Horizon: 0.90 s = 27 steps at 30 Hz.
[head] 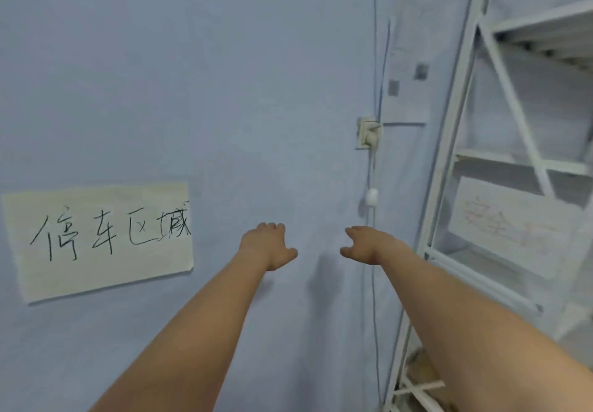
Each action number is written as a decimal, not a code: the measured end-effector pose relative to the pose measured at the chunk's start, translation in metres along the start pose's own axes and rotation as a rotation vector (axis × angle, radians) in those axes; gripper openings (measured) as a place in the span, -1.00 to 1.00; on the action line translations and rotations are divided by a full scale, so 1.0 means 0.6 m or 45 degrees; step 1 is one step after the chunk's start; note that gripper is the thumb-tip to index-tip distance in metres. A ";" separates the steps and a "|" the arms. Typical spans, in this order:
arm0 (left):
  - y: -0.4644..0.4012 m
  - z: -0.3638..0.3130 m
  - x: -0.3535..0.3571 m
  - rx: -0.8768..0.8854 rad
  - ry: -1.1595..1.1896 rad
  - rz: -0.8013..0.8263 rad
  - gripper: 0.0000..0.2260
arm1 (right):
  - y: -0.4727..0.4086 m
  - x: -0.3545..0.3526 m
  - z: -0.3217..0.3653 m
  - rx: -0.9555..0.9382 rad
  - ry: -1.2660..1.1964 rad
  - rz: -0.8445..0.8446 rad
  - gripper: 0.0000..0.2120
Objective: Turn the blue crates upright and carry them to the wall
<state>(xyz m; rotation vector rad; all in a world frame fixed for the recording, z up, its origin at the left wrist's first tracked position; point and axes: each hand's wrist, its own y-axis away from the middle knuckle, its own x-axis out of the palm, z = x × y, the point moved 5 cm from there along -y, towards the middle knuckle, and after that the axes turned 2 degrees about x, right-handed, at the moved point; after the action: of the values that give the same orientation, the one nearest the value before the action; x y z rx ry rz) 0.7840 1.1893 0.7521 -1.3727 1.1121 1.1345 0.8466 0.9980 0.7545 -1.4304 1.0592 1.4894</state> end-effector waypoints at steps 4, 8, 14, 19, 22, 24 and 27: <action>-0.002 -0.088 -0.080 0.192 -0.032 -0.047 -0.39 | 0.078 -0.087 -0.049 0.168 -0.047 -0.113 -0.36; 0.022 -0.156 -0.126 0.377 -0.005 -0.065 -0.39 | 0.178 -0.122 -0.089 0.338 -0.065 -0.151 -0.35; 0.075 -0.259 -0.123 0.587 0.140 -0.024 -0.41 | 0.351 -0.121 -0.159 0.666 -0.054 -0.135 -0.35; 0.163 -0.379 -0.121 0.820 0.211 0.039 -0.44 | 0.528 -0.104 -0.212 0.934 -0.103 -0.059 -0.34; 0.232 -0.460 -0.131 0.944 0.211 0.039 -0.44 | 0.635 -0.105 -0.242 1.060 -0.141 -0.058 -0.36; 0.280 -0.516 -0.140 1.015 0.217 0.048 -0.43 | 0.706 -0.111 -0.261 1.143 -0.166 -0.065 -0.37; 0.351 -0.603 -0.154 1.130 0.278 0.075 -0.46 | 0.812 -0.126 -0.293 1.249 -0.200 -0.103 -0.33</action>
<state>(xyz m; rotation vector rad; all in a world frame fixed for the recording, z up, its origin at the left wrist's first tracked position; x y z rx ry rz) 0.5902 0.8167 0.8391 -0.7603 1.5624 0.4076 0.4486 0.6710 0.8485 -0.6328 1.3348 0.7822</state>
